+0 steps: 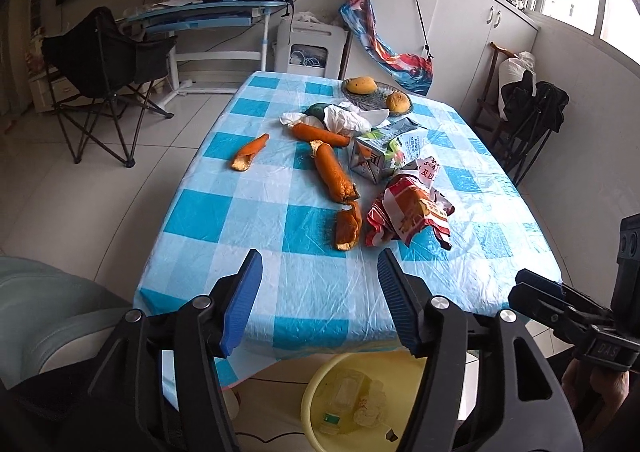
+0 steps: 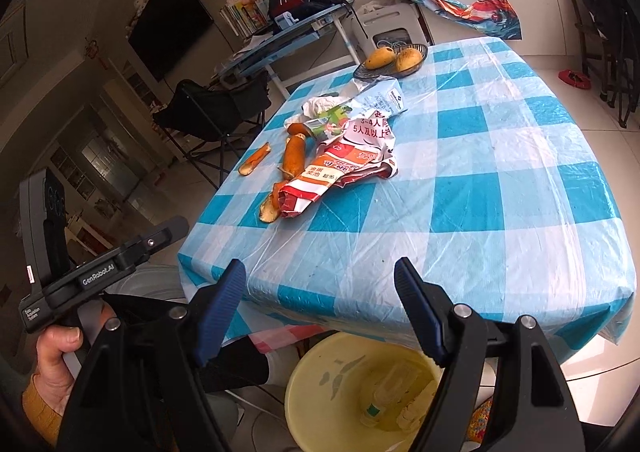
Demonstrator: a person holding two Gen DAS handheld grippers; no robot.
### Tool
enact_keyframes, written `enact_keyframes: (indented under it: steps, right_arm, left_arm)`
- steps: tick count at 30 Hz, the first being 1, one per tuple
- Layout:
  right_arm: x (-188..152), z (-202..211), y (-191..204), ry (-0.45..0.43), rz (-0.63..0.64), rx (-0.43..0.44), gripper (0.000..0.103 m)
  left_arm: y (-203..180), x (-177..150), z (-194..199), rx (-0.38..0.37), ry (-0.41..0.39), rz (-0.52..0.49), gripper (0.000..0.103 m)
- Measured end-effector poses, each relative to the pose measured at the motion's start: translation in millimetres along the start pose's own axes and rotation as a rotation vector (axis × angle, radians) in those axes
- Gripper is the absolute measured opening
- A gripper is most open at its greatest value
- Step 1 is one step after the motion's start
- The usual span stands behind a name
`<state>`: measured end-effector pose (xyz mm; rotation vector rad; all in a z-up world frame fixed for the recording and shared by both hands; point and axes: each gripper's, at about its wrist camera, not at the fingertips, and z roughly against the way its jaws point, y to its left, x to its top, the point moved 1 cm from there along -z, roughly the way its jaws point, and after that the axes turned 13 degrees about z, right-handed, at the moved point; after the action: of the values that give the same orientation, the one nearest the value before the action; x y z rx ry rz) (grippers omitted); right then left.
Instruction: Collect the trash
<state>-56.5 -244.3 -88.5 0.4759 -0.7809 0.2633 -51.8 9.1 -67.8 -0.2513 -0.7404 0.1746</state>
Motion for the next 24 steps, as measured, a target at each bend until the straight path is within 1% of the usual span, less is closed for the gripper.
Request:
enact_keyframes:
  steps: [4,8,10,13,15,16,19,20,23,24]
  right_arm:
    - [17.4,-2.6,-17.4,-0.002,0.006,-0.079,0.077]
    - [38.3,-10.6,-45.8,0.021,0.002,-0.168,0.081]
    - [48.8,-23.5,-61.2,0.063,0.005,-0.217,0.087]
    - [65.2,-50.1,-80.2,0.131,0.013,-0.261,0.087]
    - [76.6,-70.8,-88.0,0.183,0.041,-0.286,0.087]
    - [81.4,-80.4,-91.3,0.205,0.051,-0.296,0.087]
    - [93.3,-104.3,-100.7,0.251,0.058,-0.308,0.089]
    - [95.9,-110.0,-102.2,0.253,0.06,-0.314,0.091]
    - [104.8,-123.1,-104.6,0.25,0.073,-0.326,0.096]
    - [106.7,-126.7,-104.4,0.248,0.086,-0.334,0.096]
  left_arm:
    - [-7.4,7.7,-24.3,0.015,0.018,-0.01,0.057]
    - [-10.0,12.3,-39.8,0.027,0.024,-0.014,0.057]
    - [-9.2,14.0,-46.5,0.037,0.029,-0.017,0.058]
    - [-4.1,16.8,-53.0,0.049,0.037,0.005,0.059]
    - [-1.0,17.2,-54.2,0.053,0.04,0.019,0.06]
    - [0.1,16.8,-54.0,0.058,0.038,0.02,0.063]
    - [4.5,18.3,-52.5,0.062,0.033,0.03,0.069]
    - [6.2,19.4,-51.5,0.059,0.033,0.038,0.069]
    - [12.8,23.0,-48.0,0.054,0.028,0.072,0.072]
    - [14.8,24.4,-46.6,0.051,0.026,0.084,0.074]
